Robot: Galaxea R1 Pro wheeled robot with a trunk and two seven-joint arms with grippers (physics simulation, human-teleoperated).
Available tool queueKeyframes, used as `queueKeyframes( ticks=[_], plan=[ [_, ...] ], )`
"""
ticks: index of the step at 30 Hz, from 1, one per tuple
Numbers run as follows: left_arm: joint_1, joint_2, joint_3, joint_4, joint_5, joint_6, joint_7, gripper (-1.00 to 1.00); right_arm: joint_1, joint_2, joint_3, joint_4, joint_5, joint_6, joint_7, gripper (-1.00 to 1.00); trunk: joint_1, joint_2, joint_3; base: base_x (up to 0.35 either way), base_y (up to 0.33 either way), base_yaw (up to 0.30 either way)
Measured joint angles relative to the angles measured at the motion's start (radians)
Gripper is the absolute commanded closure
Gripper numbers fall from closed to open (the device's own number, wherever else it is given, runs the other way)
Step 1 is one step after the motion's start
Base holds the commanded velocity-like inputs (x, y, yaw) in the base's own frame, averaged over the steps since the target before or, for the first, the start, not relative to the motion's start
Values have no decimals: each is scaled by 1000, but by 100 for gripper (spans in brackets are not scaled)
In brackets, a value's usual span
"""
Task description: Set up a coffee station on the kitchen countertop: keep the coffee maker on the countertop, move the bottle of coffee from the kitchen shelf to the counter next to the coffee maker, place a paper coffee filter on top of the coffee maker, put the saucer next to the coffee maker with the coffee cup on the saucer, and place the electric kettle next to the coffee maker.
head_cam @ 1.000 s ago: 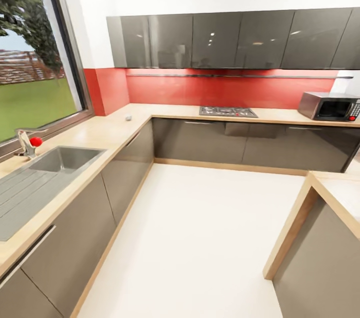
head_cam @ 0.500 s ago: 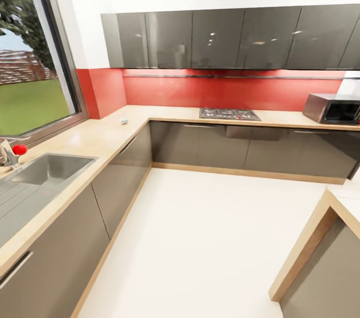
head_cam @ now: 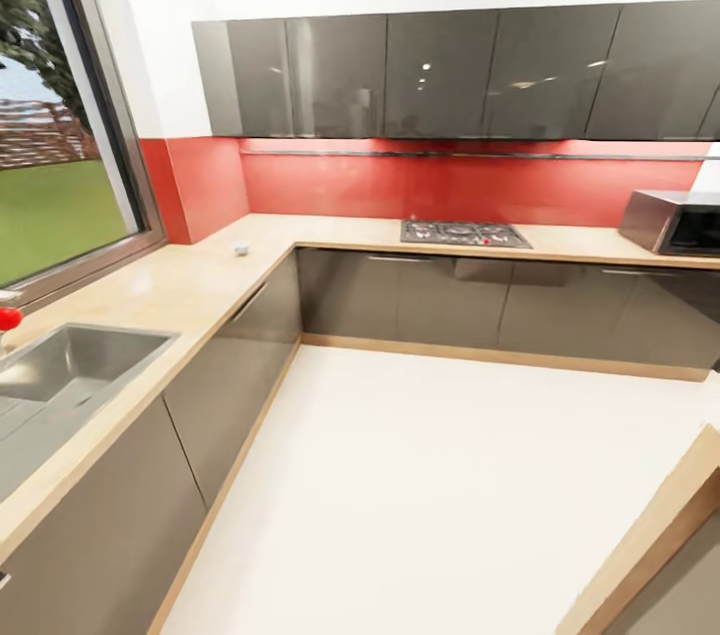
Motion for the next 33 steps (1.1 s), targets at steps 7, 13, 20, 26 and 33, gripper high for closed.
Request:
queueKeyframes(
  ticks=[7,13,20,26,33],
  plan=[
    [0,-1,0,0,1,1,1,-100,0,1,-1,-2,-2,0,0,-100,0,0,0,337,-5,0],
    [0,-1,0,0,1,0,1,-100,0,1,0,-2,2,0,2,-100,0,0,0,336,-102,0],
    [0,-2,1,0,2,0,1,-100,0,1,0,-2,3,0,3,-100,0,0,0,335,-141,0],
    [0,-1,2,0,1,0,1,-100,0,1,1,-2,2,0,1,-100,0,0,0,335,-71,0],
    [0,-1,2,0,0,0,1,-100,0,0,0,-1,1,0,0,-100,0,0,0,336,-7,0]
  ],
)
